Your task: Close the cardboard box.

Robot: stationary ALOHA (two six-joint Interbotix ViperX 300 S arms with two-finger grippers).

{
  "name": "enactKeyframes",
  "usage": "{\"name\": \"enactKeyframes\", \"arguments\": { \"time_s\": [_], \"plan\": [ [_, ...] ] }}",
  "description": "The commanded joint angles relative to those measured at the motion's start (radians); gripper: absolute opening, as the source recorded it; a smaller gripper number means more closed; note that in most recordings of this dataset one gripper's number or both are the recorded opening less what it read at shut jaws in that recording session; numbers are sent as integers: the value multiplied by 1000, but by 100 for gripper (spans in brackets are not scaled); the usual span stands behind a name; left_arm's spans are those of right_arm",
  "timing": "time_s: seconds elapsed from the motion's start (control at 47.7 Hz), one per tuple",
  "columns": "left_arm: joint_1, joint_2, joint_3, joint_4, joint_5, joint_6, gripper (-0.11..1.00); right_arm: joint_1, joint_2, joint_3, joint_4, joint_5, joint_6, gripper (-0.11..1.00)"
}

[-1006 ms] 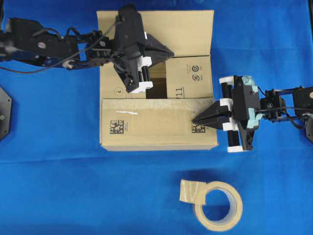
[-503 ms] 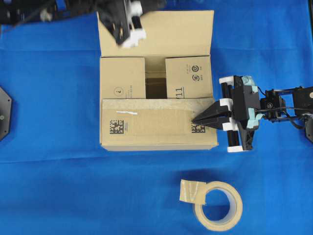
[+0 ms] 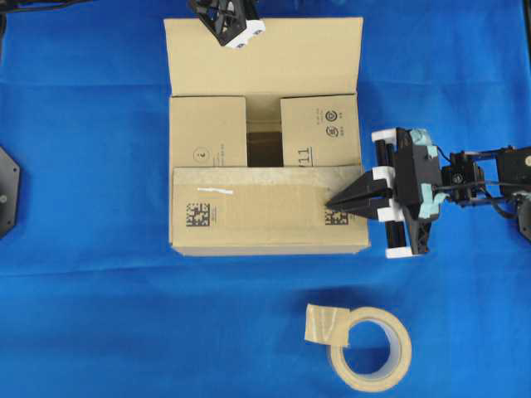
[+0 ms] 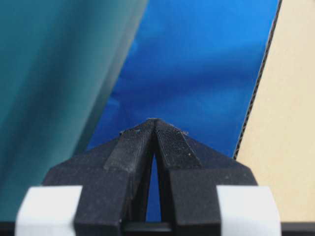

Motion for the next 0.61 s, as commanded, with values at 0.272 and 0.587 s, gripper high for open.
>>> {"name": "enactKeyframes", "arguments": {
  "time_s": [0.272,0.587],
  "plan": [
    [-14,-17,-21,0,37,-35,0,-5,2,-9,-5,3,-3,0],
    [-97,-78,-17,0,117,-48,0,-5,2,-11,-5,5,-3,0]
  ]
}}
